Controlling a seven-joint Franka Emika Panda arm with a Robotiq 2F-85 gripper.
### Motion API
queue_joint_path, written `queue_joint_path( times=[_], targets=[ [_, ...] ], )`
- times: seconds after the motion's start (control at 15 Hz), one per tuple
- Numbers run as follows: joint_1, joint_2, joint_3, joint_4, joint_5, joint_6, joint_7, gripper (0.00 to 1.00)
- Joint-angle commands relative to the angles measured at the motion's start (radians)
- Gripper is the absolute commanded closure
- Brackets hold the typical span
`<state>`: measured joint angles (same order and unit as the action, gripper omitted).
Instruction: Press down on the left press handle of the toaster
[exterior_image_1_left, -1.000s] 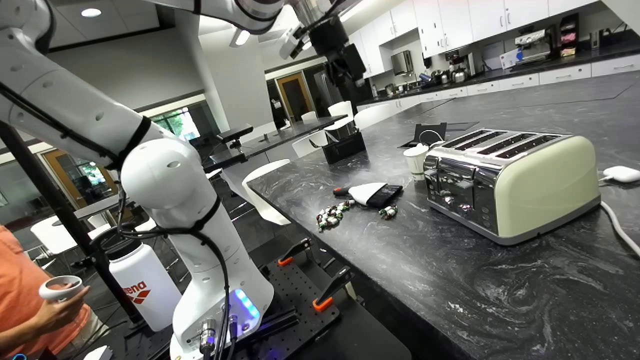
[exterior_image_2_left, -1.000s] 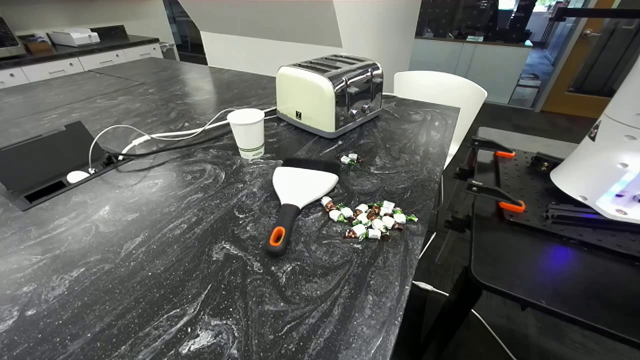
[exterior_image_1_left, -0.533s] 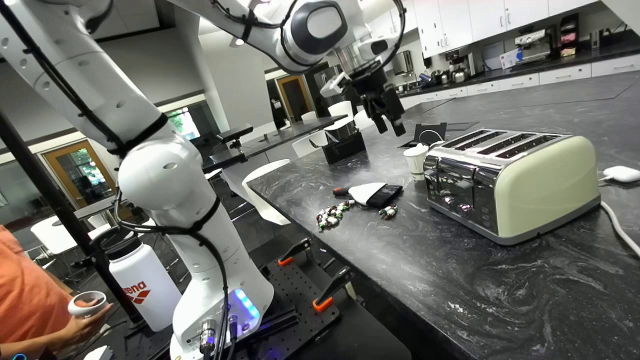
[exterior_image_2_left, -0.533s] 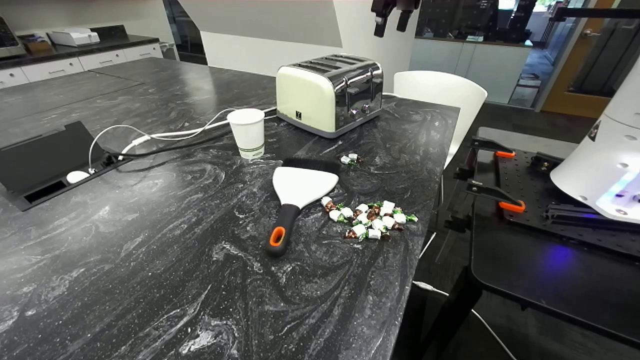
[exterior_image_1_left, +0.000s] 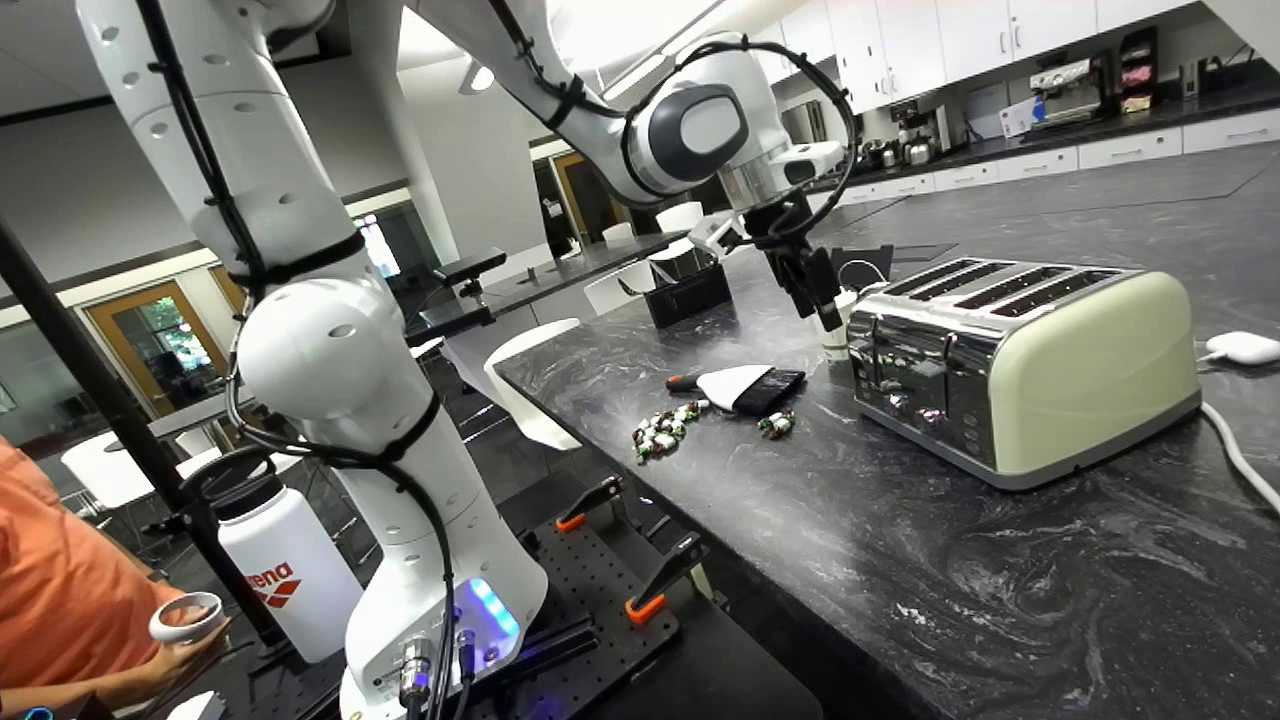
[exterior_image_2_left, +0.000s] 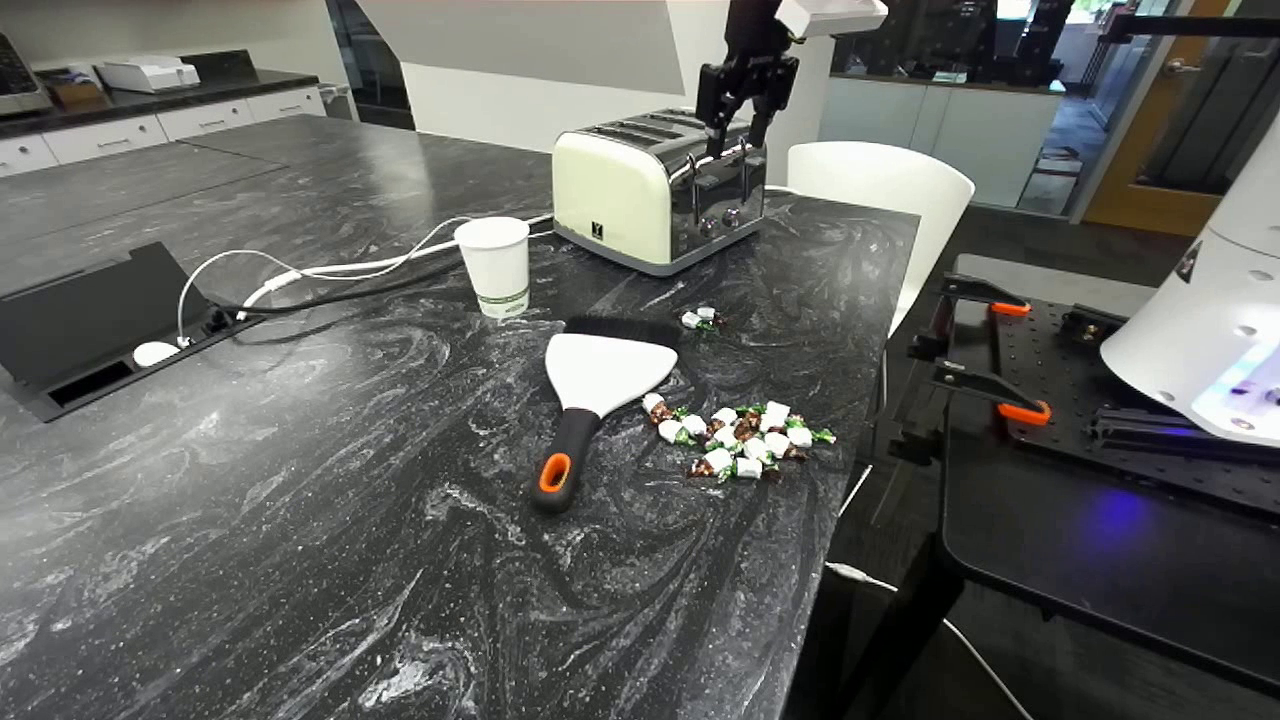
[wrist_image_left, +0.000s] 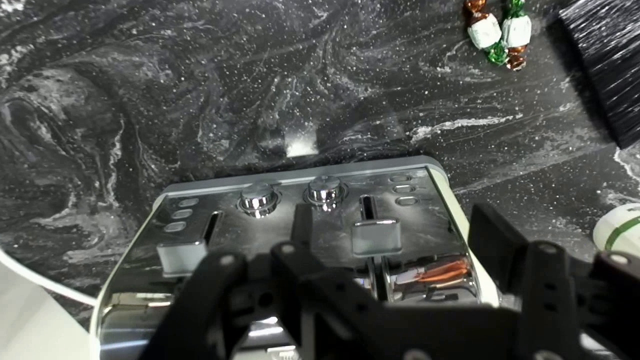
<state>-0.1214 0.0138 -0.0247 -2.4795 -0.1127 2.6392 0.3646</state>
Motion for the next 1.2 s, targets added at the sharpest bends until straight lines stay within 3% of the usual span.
queue_joint_path(
  times=[0.0, 0.47, 1.13],
  targets=[
    [0.028, 0.09, -0.025, 0.055, -0.022, 0.074, 0.083, 0.51],
    [0.093, 0.181, -0.113, 0.124, -0.068, 0.137, 0.208, 1.0],
    [0.154, 0.225, -0.167, 0.138, -0.072, 0.133, 0.278, 1.0]
  ],
)
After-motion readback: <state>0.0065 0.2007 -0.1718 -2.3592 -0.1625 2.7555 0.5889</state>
